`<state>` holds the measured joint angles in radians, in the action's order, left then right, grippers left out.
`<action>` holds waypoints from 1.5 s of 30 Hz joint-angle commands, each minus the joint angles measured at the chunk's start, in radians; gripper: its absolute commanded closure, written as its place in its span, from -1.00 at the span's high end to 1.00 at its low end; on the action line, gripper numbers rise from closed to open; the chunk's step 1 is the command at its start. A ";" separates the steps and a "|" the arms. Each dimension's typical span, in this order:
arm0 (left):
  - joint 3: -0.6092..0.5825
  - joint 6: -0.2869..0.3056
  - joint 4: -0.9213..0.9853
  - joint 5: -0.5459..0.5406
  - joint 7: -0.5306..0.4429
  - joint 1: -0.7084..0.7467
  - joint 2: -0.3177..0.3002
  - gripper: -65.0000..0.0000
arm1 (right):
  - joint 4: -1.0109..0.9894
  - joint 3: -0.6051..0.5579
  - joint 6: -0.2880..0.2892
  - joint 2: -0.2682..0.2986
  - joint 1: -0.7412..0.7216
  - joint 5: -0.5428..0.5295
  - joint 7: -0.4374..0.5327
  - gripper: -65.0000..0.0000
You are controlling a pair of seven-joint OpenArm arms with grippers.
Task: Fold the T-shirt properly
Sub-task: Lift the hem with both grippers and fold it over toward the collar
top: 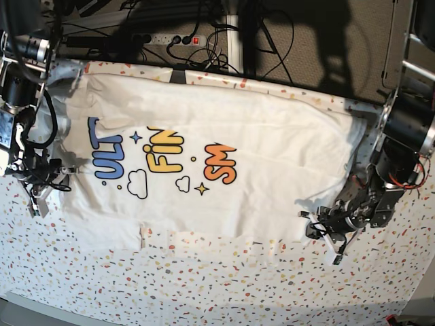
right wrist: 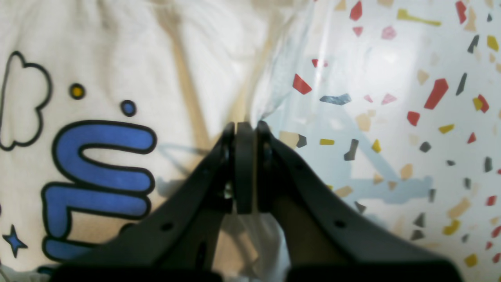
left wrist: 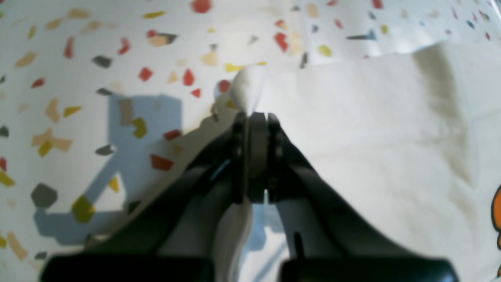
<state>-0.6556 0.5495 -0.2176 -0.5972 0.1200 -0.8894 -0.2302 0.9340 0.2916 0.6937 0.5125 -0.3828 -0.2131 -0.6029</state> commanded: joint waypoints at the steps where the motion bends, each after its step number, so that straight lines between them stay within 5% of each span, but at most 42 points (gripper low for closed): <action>1: 0.001 0.004 -0.035 -0.008 0.000 -0.042 -0.009 -1.00 | 0.043 0.004 0.004 0.022 -0.013 -0.013 0.019 -1.00; 13: 0.002 0.003 -0.288 -0.016 0.201 -0.041 -0.130 -1.00 | 0.213 0.113 0.004 0.023 0.037 -0.029 -0.001 -1.00; 24: 0.006 0.005 -0.357 -0.218 0.386 -0.029 -0.214 -1.00 | 0.382 0.128 0.004 0.022 0.145 -0.054 -0.005 -1.00; 36: 0.345 0.009 -0.661 -0.321 0.573 0.228 -0.296 -1.00 | 0.519 0.225 0.004 -0.003 0.253 -0.070 -0.017 -1.00; 45: 0.421 0.008 -0.850 -0.356 0.745 0.309 -0.341 -1.00 | 0.534 0.270 0.004 -0.003 0.306 -0.113 -0.044 -1.00</action>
<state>-0.2428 0.5529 -1.0523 -0.9363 0.8780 -0.5560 -0.5568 1.4487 0.5556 0.7006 0.4847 -0.0601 -0.3176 -0.6701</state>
